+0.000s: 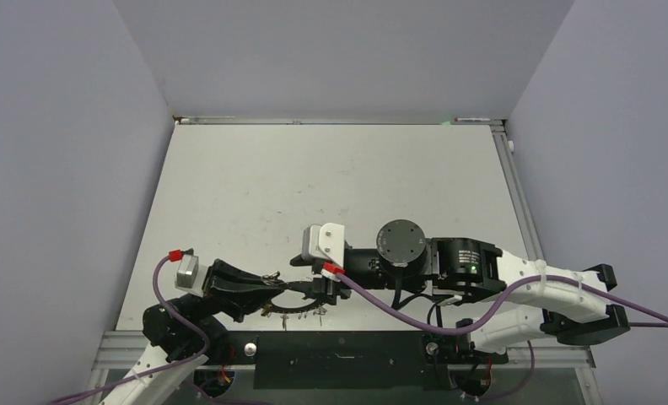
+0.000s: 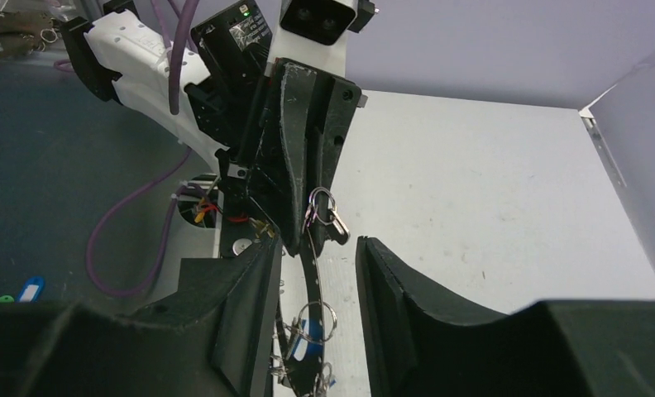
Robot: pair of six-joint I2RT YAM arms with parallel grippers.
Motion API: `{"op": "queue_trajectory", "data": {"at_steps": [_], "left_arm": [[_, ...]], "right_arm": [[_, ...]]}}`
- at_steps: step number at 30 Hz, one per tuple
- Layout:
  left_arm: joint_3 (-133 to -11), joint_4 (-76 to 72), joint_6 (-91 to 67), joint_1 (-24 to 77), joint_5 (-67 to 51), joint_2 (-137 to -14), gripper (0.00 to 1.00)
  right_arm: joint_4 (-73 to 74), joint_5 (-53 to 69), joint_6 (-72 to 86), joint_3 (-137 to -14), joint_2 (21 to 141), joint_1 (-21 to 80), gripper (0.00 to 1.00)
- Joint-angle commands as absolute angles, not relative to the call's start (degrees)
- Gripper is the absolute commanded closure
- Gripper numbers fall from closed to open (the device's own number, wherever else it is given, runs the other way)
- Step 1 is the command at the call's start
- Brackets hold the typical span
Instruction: Put the keys on the keyring
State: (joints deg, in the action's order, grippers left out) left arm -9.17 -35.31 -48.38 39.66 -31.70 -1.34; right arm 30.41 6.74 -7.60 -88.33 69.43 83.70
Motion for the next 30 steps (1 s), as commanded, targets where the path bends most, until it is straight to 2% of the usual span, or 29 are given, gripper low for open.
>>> {"op": "queue_trajectory", "data": {"at_steps": [1,13,30], "left_arm": [[-12.5,-36.3,-46.6,39.6,-29.5,-2.6,1.00],[-12.6,-35.8,-46.2,39.6,-29.5,-2.7,1.00],[-12.9,-35.5,-46.2,39.6,-29.5,-3.0,1.00]], "right_arm": [[23.9,6.4,-4.9,-86.1,70.8,84.6,0.62],[23.2,1.2,-4.9,-85.3,75.4,86.3,0.75],[24.4,-2.1,-4.7,-84.4,76.5,86.4,0.81]]}}
